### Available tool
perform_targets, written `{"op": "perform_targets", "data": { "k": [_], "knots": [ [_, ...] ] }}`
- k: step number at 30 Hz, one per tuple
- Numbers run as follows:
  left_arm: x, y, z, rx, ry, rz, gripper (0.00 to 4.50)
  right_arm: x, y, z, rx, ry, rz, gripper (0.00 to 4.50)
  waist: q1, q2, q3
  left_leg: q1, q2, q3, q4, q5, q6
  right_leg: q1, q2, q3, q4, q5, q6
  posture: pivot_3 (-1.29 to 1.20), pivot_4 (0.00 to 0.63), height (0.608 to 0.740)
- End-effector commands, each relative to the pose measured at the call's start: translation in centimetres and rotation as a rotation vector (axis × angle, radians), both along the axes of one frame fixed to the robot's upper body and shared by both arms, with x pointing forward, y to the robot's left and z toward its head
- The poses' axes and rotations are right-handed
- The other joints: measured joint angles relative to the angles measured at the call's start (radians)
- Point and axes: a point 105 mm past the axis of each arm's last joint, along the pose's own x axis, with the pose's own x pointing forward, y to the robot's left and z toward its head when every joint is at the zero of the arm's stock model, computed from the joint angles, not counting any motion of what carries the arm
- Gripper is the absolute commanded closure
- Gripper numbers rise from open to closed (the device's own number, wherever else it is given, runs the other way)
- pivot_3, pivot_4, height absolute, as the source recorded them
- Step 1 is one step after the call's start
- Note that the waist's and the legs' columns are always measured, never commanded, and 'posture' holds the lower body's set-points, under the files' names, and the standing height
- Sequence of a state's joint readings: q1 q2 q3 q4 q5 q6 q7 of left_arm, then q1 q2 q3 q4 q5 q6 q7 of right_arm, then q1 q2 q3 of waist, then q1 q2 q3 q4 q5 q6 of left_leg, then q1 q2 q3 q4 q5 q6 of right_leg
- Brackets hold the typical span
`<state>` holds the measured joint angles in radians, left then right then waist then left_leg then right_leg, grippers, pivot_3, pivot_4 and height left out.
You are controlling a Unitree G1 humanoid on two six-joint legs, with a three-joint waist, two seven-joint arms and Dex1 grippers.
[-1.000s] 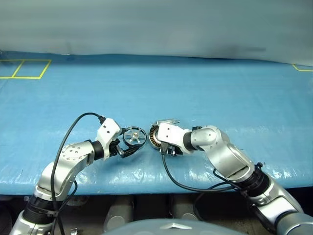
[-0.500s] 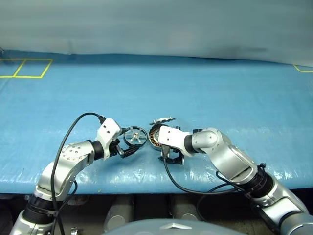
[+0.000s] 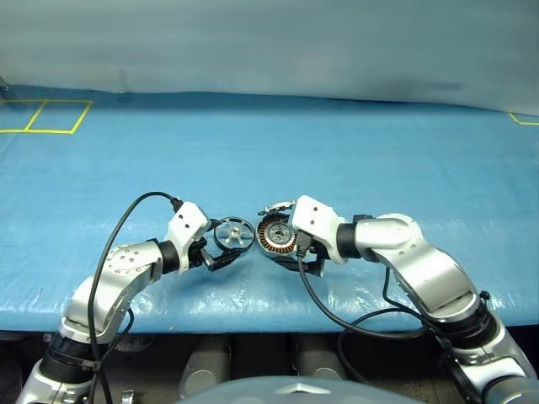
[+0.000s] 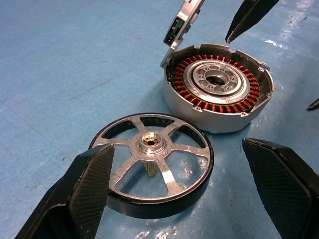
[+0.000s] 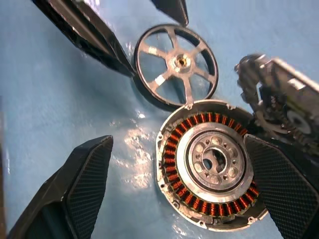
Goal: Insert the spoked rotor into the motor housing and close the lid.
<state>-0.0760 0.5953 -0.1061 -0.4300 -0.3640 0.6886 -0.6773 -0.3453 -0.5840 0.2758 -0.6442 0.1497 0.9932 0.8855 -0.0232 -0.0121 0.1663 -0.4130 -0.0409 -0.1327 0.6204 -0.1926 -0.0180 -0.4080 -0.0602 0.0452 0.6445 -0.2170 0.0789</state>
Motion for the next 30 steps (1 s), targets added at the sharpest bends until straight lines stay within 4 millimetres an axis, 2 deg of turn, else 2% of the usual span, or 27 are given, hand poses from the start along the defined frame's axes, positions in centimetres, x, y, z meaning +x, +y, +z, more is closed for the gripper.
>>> {"op": "perform_targets", "data": {
  "k": [1,5,7,10,15,21,30],
  "knots": [
    [0.1,0.1,0.9,0.002,-0.042,-0.001,0.0,-0.5,-1.4,1.6,0.116,-0.057,-0.041,0.05,0.003,0.0,0.0,0.0,0.0,0.0,0.0,0.0,0.0,0.0,0.0,0.0,0.0,0.0,0.0,0.0,0.15,0.74],
    [0.4,0.4,1.1,0.008,-0.077,0.023,0.0,-1.2,-3.7,0.1,0.184,-0.049,-0.165,0.05,0.004,0.0,0.0,0.0,0.0,0.0,0.0,0.0,0.0,0.0,0.0,0.0,0.0,-0.001,-0.002,0.0,0.15,0.74],
    [0.4,0.5,1.3,0.003,-0.114,0.032,0.0,-1.7,-4.4,-0.8,0.254,-0.035,-0.226,0.05,0.002,0.0,0.0,0.0,0.001,0.001,0.0,0.0,0.0,0.0,0.0,0.001,0.0,-0.002,-0.004,0.0,0.15,0.74],
    [0.0,0.5,1.4,-0.023,-0.123,0.028,0.0,-2.0,-5.3,-2.6,0.264,-0.023,-0.317,0.05,-0.001,0.0,0.0,0.001,0.001,0.002,0.0,0.0,0.0,0.0,0.0,0.002,0.001,-0.002,-0.004,0.0,0.15,0.74],
    [-0.5,0.5,1.2,-0.018,-0.158,0.013,0.0,-0.9,-5.8,-5.1,0.273,-0.045,-0.478,0.05,0.0,0.0,0.0,0.002,0.001,0.003,0.001,0.0,0.0,0.0,0.0,0.003,0.001,-0.002,-0.004,0.0,0.15,0.74],
    [-1.2,0.6,0.7,-0.014,-0.159,-0.009,0.0,0.6,-7.0,-6.9,0.265,-0.095,-0.656,0.05,0.002,0.001,0.0,0.001,0.001,0.003,0.0,0.0,0.0,-0.001,-0.001,0.003,0.001,-0.002,-0.004,0.0,0.15,0.74],
    [-1.2,0.8,0.7,-0.059,-0.218,0.034,0.0,0.3,-7.0,-8.4,0.282,-0.042,-0.714,0.05,0.001,0.001,0.0,0.001,0.001,0.003,0.0,0.0,0.0,-0.001,-0.001,0.003,0.0,-0.002,-0.004,0.0,0.15,0.74]
  ]
}}
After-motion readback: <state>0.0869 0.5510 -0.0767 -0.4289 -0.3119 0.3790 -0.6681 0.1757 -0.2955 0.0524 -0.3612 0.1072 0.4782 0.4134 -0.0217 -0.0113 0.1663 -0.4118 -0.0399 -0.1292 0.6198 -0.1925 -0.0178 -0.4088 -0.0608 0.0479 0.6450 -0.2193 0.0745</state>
